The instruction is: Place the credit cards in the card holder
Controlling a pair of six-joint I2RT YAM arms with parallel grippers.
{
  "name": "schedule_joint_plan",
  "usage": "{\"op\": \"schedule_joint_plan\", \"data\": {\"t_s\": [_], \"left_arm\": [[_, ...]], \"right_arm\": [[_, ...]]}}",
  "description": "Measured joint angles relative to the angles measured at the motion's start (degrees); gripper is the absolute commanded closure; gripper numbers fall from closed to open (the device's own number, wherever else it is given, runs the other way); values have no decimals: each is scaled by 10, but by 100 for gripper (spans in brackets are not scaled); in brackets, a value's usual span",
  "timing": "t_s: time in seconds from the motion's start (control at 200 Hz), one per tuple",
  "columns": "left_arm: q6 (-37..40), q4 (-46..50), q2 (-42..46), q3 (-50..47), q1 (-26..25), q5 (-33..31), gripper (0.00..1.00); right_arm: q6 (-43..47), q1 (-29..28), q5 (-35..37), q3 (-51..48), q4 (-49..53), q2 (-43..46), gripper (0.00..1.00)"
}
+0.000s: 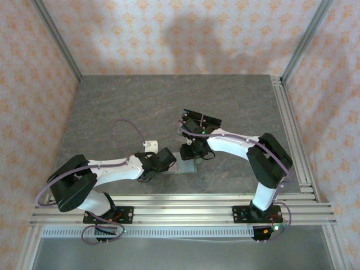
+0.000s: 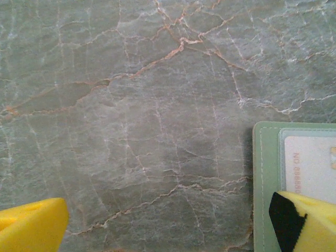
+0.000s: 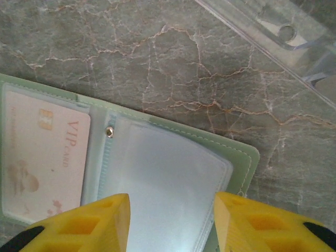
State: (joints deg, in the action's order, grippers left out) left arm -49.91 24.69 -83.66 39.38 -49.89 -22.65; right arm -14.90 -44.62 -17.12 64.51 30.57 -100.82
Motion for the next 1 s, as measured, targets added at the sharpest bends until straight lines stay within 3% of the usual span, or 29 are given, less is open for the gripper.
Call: {"op": "schedule_joint_plan", "data": {"t_s": [0.37,1.001], "left_arm": [[-1,-24,-30,-2,0,4,0],[-11,-52,-44,-4,-7,-1,1]], "right_arm": [[2,6,-7,0,-6,-15,52],[-20,21,-102,-24,-59,-16,54]]}}
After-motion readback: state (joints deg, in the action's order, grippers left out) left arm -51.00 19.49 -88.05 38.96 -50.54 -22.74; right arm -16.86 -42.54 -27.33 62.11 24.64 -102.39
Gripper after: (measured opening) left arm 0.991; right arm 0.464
